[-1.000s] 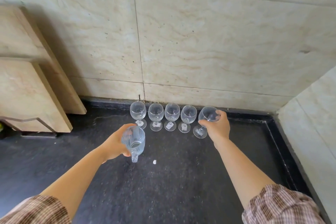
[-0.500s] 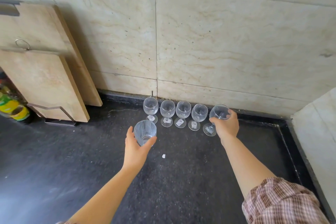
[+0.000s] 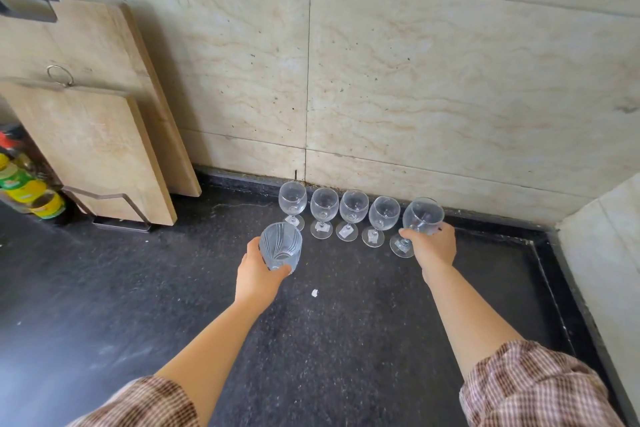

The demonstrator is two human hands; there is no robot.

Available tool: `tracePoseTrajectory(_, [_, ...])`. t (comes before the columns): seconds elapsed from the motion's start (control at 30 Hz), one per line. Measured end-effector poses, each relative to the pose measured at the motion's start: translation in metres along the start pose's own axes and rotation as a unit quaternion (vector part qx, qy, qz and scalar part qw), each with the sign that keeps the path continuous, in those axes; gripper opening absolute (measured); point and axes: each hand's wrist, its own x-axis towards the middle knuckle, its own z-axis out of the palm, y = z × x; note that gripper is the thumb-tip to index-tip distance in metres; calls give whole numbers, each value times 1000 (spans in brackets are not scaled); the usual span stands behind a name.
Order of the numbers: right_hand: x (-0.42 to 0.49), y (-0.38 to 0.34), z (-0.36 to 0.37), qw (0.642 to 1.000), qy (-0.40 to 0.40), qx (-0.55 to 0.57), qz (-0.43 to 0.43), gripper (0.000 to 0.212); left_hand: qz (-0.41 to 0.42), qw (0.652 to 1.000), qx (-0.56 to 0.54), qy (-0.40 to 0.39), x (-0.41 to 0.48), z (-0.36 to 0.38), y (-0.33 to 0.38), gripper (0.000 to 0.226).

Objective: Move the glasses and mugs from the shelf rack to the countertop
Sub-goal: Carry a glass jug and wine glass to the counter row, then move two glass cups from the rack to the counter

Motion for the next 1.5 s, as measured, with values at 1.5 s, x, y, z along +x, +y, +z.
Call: tracePoseTrajectory(1.5, [-1142, 20, 250, 339, -569, -141, -736, 50, -261, 759, 179, 570, -631, -738, -397, 38])
